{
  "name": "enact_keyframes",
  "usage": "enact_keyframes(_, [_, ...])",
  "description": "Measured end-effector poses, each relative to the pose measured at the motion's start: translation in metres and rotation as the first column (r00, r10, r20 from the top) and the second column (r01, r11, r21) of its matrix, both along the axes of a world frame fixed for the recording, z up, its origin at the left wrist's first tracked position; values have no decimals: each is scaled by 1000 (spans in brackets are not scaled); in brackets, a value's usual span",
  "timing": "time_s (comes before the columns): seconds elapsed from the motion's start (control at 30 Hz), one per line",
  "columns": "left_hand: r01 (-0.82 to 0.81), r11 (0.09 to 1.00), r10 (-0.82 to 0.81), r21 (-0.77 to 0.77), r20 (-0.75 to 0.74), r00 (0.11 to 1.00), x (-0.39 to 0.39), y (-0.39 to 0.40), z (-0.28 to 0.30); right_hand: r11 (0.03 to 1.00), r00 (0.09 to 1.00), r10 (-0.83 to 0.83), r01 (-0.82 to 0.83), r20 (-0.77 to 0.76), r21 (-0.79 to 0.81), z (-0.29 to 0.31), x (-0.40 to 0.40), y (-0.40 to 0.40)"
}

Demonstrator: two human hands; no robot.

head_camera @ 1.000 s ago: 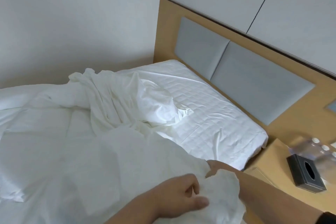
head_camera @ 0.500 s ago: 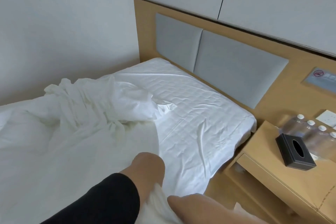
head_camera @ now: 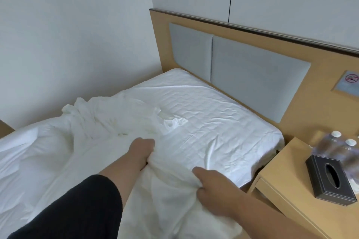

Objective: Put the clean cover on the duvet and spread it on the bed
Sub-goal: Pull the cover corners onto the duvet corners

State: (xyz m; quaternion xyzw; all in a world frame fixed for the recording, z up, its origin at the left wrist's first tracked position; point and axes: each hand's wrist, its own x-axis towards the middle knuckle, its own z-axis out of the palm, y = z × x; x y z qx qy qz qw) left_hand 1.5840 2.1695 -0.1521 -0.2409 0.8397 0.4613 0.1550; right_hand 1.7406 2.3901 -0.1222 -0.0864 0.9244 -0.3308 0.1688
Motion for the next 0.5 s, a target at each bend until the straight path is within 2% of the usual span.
enact_keyframes(0.07, [-79,972,122,220,-187,975,-32,39,54,990,984,-138,137,-109,-12,25,-28,37])
enact_keyframes(0.13, [-49,823,257,567,-293,921,-57,78,107,956,912,-289,293,-292,-30,58,-55,77])
enact_keyframes(0.17, [17,711,297,703,-322,899,-66,92,129,930,861,-358,365,-361,-50,76,-68,95])
enact_keyframes(0.2, [96,635,299,767,-358,884,-74,101,147,907,825,-409,416,-391,-70,90,-80,110])
enact_keyframes(0.27, [228,602,249,765,-451,857,-87,108,163,888,803,-435,459,-407,-43,106,-99,123])
enact_keyframes(0.33, [263,616,217,742,-482,849,-102,103,151,878,840,-394,464,-373,117,100,-114,122])
enact_keyframes(0.4, [193,639,229,745,-424,876,-120,94,117,854,870,-342,446,-356,268,80,-127,115])
enact_keyframes(0.5, [42,703,288,710,-339,896,-146,81,61,853,900,-312,406,-304,327,38,-143,105])
